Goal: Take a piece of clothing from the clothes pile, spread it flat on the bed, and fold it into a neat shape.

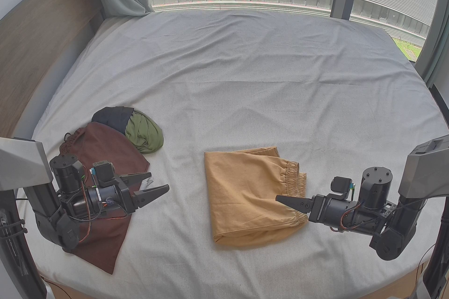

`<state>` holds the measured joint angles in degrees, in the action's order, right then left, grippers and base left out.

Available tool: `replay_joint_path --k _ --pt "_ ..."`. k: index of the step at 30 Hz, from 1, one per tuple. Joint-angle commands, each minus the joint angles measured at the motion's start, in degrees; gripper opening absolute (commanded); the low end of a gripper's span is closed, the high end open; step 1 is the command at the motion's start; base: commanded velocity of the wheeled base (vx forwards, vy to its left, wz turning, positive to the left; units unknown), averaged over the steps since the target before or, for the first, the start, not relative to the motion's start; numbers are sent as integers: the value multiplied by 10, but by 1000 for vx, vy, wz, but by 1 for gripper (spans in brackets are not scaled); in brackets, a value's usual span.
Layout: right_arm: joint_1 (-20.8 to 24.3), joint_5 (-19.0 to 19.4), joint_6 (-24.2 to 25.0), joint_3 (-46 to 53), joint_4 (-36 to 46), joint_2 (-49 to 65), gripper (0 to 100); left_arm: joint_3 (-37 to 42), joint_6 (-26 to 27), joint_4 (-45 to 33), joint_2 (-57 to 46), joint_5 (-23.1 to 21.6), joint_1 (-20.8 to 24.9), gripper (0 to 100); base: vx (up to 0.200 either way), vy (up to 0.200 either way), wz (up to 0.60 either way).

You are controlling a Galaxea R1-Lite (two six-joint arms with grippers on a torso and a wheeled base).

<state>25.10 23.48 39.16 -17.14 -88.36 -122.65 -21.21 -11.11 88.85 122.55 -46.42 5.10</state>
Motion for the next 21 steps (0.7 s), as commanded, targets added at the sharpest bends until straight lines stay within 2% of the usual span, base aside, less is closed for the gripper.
replay_joint_path --k 1,14,21 --pt "-4 2 -1 1 -1 5 100 6 4 0 2 -12 -3 100 0 0 0" --pt "-20 2 -6 3 -1 1 100 13 5 0 1 -16 -5 100 0 0 0" --pt "-56 1 -36 3 -1 -29 100 17 9 1 -2 -16 -5 100 0 0 0"
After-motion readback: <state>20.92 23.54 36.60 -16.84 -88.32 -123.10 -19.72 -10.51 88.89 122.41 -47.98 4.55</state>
